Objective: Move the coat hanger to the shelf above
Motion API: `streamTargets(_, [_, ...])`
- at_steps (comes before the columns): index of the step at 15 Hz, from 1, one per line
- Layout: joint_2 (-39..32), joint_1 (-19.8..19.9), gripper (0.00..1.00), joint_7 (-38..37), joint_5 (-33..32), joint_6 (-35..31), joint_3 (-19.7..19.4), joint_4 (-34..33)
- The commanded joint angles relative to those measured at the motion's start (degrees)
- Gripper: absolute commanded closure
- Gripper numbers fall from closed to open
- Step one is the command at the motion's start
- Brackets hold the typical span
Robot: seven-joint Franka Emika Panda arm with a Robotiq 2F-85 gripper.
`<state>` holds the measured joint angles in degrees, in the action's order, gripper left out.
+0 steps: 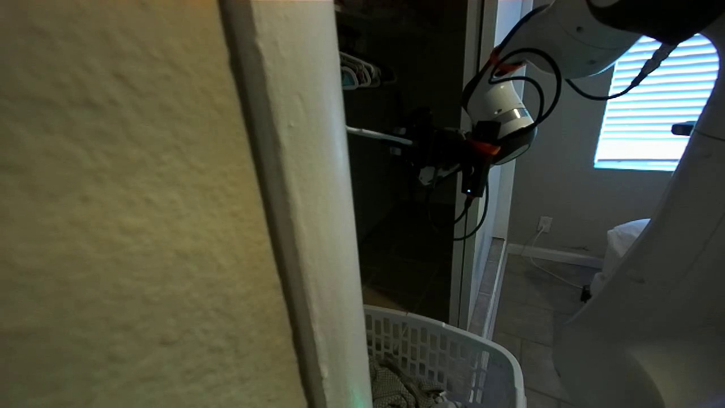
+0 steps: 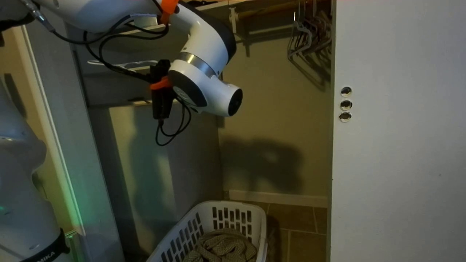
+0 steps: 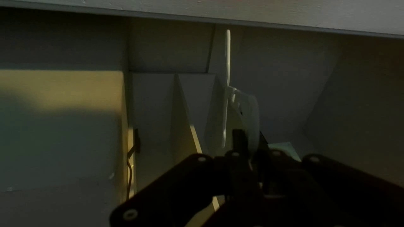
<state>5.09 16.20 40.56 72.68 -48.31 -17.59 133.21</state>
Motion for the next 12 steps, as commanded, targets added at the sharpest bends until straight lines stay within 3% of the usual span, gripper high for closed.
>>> streamTargets(1, [1.3, -0.7, 0.98, -0.3, 0.2, 0.0, -0.1, -0.2])
streamTargets(8, [4.3, -0.9, 0.98, -2.8, 4.0, -2.0, 1.1, -0.6])
streamTargets(12, [5.9, -0.9, 0.98, -5.9, 6.6, -6.7, 3.2, -1.6])
